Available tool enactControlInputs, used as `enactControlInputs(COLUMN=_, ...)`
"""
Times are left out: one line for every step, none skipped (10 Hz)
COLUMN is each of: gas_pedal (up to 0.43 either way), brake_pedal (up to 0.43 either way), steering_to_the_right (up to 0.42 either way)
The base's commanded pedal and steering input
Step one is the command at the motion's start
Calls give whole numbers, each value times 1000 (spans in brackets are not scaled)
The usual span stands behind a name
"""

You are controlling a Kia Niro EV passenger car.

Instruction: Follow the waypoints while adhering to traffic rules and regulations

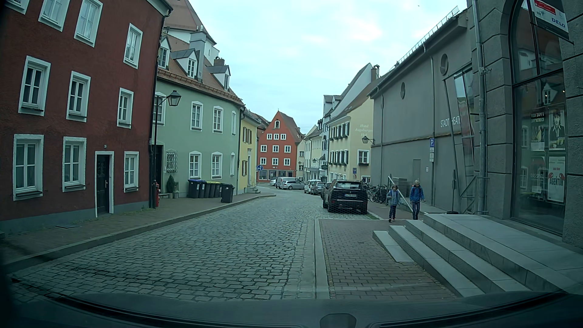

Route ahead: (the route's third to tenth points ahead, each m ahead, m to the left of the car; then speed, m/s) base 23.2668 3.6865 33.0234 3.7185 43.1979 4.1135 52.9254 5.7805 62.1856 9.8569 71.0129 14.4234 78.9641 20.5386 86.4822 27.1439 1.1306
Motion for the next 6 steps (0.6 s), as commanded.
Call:
enactControlInputs(gas_pedal=138, brake_pedal=0, steering_to_the_right=-242)
enactControlInputs(gas_pedal=169, brake_pedal=0, steering_to_the_right=-257)
enactControlInputs(gas_pedal=177, brake_pedal=0, steering_to_the_right=-268)
enactControlInputs(gas_pedal=177, brake_pedal=0, steering_to_the_right=-274)
enactControlInputs(gas_pedal=177, brake_pedal=0, steering_to_the_right=-274)
enactControlInputs(gas_pedal=177, brake_pedal=0, steering_to_the_right=-270)
